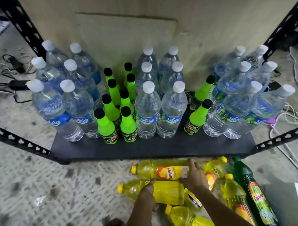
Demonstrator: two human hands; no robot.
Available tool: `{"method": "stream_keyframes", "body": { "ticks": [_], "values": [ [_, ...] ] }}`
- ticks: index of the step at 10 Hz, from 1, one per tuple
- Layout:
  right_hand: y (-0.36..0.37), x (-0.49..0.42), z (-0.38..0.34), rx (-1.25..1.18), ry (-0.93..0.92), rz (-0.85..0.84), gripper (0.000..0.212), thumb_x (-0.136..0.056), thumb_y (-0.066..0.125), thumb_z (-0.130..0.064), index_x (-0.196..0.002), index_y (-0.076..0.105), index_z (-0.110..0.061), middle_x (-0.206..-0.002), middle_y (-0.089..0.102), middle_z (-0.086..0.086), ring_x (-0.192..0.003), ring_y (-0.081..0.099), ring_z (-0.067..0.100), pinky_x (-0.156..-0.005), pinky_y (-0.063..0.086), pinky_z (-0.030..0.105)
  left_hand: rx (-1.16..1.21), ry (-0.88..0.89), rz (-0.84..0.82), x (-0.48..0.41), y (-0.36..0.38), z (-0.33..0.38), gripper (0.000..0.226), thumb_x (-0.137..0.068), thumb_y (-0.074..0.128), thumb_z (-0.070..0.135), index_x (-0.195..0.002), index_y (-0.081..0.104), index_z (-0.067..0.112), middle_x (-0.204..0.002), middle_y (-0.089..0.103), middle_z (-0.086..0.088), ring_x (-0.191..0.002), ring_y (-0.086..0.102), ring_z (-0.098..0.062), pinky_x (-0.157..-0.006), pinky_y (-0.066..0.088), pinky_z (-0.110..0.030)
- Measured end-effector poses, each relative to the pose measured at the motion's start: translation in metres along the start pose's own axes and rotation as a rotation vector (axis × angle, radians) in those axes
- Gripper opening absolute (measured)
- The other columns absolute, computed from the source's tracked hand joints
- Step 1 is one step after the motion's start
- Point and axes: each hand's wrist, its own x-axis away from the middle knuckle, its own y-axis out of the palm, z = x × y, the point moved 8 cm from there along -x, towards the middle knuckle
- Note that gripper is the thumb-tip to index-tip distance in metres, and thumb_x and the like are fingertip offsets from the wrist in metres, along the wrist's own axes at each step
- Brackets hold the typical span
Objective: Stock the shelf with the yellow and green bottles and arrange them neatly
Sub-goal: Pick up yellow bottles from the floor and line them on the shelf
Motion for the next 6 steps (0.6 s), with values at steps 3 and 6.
{"method": "stream_keyframes", "body": {
  "ticks": [3, 6],
  "values": [
    [0.022, 0.000, -0.033, 0.569, -0.379, -0.056, 0.095, -0.090, 0.063, -0.038, -0.157, -0.001, -0.015, -0.162, 0.013, 0.017, -0.149, 0.012, 0.040, -0.121, 0.016, 0.050, -0.080, 0.211, 0.348, -0.171, -0.054, 0.013, 0.133, -0.029, 0.077, 0.073, -0.144, 0.039, 0.018, -0.145, 0.044, -0.016, -0.122, 0.050, -0.045, -0.094, 0.046, -0.061],
    [0.038, -0.010, -0.044, 0.734, -0.409, 0.016, 0.092, -0.074, 0.078, -0.037, -0.148, 0.030, -0.012, -0.133, 0.047, 0.025, -0.122, 0.048, 0.045, -0.104, 0.038, 0.055, -0.237, 0.382, 0.575, -0.005, -0.087, 0.044, 0.091, -0.074, 0.065, 0.072, -0.134, 0.055, 0.004, -0.136, 0.055, -0.016, -0.124, 0.054, -0.032, -0.101, 0.048, -0.039]
  ]
}}
